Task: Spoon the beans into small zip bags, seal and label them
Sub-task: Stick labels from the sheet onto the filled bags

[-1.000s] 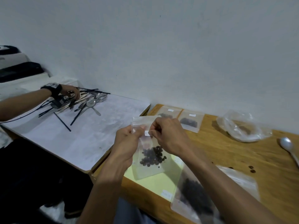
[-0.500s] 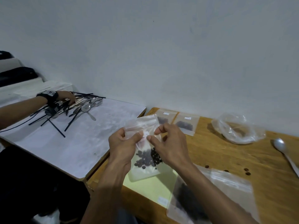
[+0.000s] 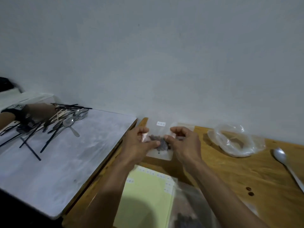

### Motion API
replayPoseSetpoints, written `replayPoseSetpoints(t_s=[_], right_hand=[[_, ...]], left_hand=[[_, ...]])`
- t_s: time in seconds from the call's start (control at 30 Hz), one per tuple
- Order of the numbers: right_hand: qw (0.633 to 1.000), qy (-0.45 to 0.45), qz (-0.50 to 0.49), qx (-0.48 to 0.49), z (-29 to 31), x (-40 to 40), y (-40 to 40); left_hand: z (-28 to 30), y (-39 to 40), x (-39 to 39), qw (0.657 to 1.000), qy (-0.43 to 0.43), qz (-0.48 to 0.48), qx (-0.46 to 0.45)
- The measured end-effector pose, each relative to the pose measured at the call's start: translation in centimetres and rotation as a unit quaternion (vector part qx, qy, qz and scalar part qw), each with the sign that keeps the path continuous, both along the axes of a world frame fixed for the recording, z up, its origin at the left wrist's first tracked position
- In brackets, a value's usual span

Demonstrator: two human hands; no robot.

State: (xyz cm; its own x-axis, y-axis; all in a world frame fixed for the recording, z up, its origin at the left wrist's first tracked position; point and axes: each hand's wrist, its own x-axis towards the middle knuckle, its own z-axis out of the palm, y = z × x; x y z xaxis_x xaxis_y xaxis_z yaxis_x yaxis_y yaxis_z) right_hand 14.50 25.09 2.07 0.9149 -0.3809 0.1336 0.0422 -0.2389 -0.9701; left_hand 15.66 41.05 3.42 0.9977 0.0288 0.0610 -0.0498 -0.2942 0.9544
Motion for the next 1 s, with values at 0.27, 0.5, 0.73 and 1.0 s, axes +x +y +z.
replayPoseSetpoints(t_s=[0.27,0.5,0.73,1.0], right_hand=[[0.971,0.11,-0.028,-0.213,-2.0,8.2,-2.0],[0.919,0.172,-0.018,-0.353,-2.5,10.2,-2.3],[0.894,0.176,-0.004,-0.413,-2.8,9.5,-2.6],[0.93,0.146,-0.015,-0.336,-1.5,4.7,-3.6]], left_hand=[[-1.6,-3.6,8.0,0.989,0.011,-0.051,0.136],[-3.3,-4.6,10.7,0.97,0.008,-0.067,0.235],[-4.1,-4.9,10.9,0.948,-0.022,-0.044,0.314],[-2.7,-4.1,6.3,0.961,-0.057,-0.037,0.27]])
